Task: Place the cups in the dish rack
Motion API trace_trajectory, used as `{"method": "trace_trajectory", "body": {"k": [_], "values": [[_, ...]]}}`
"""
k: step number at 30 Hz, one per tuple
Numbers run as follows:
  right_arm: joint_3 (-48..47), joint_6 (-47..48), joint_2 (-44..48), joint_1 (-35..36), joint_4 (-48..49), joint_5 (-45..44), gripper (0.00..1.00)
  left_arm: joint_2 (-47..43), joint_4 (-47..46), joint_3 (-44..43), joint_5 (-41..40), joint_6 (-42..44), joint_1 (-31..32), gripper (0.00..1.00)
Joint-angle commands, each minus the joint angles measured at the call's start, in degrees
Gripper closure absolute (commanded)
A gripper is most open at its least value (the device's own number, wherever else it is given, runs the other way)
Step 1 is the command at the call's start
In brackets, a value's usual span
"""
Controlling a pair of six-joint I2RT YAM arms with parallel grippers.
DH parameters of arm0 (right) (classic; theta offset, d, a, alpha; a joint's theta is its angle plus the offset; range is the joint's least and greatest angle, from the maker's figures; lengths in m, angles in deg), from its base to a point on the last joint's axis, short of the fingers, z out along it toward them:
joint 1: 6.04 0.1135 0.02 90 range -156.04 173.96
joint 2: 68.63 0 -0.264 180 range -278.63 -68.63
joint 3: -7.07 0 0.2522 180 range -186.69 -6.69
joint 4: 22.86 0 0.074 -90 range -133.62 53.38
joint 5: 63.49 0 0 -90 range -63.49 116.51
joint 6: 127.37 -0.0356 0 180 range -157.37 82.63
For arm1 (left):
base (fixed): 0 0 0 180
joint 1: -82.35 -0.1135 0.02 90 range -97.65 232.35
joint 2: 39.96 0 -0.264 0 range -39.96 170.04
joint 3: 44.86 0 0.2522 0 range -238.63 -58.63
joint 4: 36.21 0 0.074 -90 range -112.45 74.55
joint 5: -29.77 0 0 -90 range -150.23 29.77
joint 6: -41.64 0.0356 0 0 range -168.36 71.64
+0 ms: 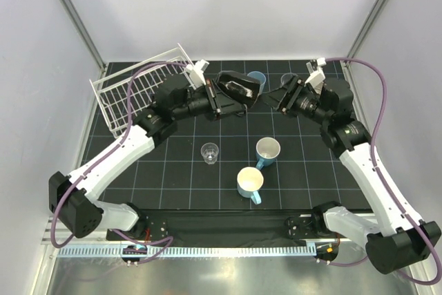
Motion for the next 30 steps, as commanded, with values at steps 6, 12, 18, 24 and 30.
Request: {"method": "trace_trajectory", "body": {"k": [6, 12, 18, 24, 30], "values": [[-4.40, 19.43, 3.27, -0.25, -26.77, -8.08, 0.44, -0.73, 20.45, -12.83, -11.89, 17.82, -4.70, 1.00], [-5.44, 25.76, 7.93, -0.25, -37.49, -11.41, 0.44, 5.59, 37.87, -23.73, -27.52, 25.83, -11.02, 1.00], [-10.63, 29.81, 10.13, -0.25, -45.06, -17.04, 0.43, 11.56, 37.36, -24.35, -34.40, 30.83, -16.91, 1.00], [-13.80, 32.97, 9.69, -0.25, -49.81, -20.29, 0.43, 20.08, 37.09, -29.17, -37.48, 34.10, -22.97, 1.00], [-15.38, 35.70, 8.91, 0.10, -51.13, -26.60, 0.43, 28.35, 35.86, -34.28, -40.02, 34.89, -25.18, 1.00]]}}
